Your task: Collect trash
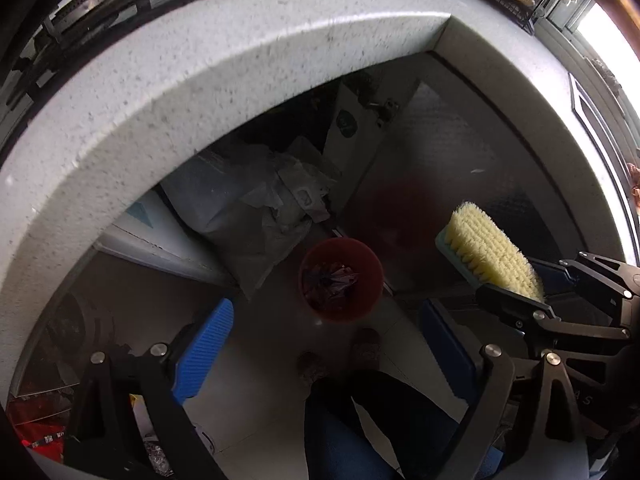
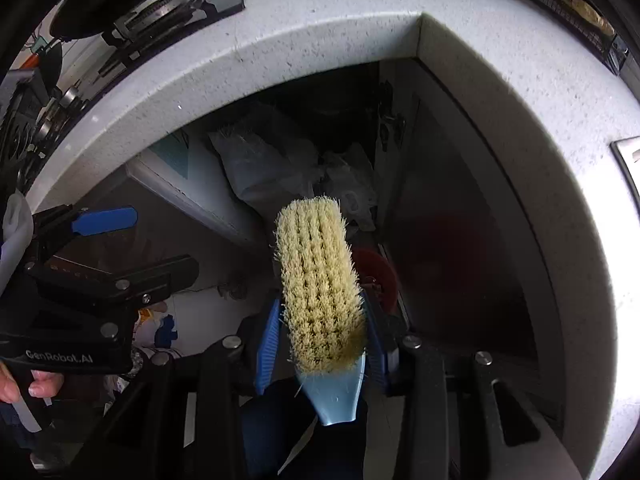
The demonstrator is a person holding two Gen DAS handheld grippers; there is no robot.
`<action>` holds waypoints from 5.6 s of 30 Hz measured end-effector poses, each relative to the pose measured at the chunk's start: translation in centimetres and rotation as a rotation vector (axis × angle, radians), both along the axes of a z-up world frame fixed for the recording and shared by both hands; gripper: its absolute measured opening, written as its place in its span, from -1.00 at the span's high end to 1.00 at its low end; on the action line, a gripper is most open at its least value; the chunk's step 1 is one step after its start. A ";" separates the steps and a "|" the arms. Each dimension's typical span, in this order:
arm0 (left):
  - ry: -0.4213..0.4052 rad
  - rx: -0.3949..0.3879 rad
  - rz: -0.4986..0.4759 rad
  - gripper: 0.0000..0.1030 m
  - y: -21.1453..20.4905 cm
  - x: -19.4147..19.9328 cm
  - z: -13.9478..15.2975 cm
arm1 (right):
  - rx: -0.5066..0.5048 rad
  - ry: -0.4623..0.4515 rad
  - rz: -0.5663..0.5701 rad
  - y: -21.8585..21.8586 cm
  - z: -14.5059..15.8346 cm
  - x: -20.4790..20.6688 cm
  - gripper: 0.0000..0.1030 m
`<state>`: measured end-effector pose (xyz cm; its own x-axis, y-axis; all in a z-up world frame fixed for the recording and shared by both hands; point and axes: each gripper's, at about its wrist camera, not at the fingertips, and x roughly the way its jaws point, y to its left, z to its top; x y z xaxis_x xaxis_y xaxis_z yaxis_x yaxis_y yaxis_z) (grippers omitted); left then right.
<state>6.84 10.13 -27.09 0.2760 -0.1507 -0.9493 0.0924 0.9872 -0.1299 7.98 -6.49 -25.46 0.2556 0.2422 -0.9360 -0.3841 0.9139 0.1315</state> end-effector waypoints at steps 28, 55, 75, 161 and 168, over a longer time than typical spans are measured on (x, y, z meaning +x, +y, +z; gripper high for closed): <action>0.179 0.056 0.041 -0.98 -0.4 3.1 -29.1 | -0.055 0.173 0.025 0.8 -30.9 6.5 0.29; 0.055 0.067 0.045 -0.98 0.5 0.3 -11.3 | -0.104 0.047 0.062 1.1 -16.2 4.6 -0.49; -0.321 0.048 0.026 -0.98 -1.6 -4.0 17.4 | -0.120 -0.380 -0.084 -3.2 13.2 -2.1 -0.84; -0.509 0.006 0.044 -0.98 -9.5 -18.9 29.2 | -0.055 -0.591 -0.192 -10.7 24.0 -15.0 -0.86; -0.502 0.001 0.050 -0.98 -9.3 -18.5 29.0 | -0.060 -0.583 -0.191 -10.4 23.9 -14.7 -0.86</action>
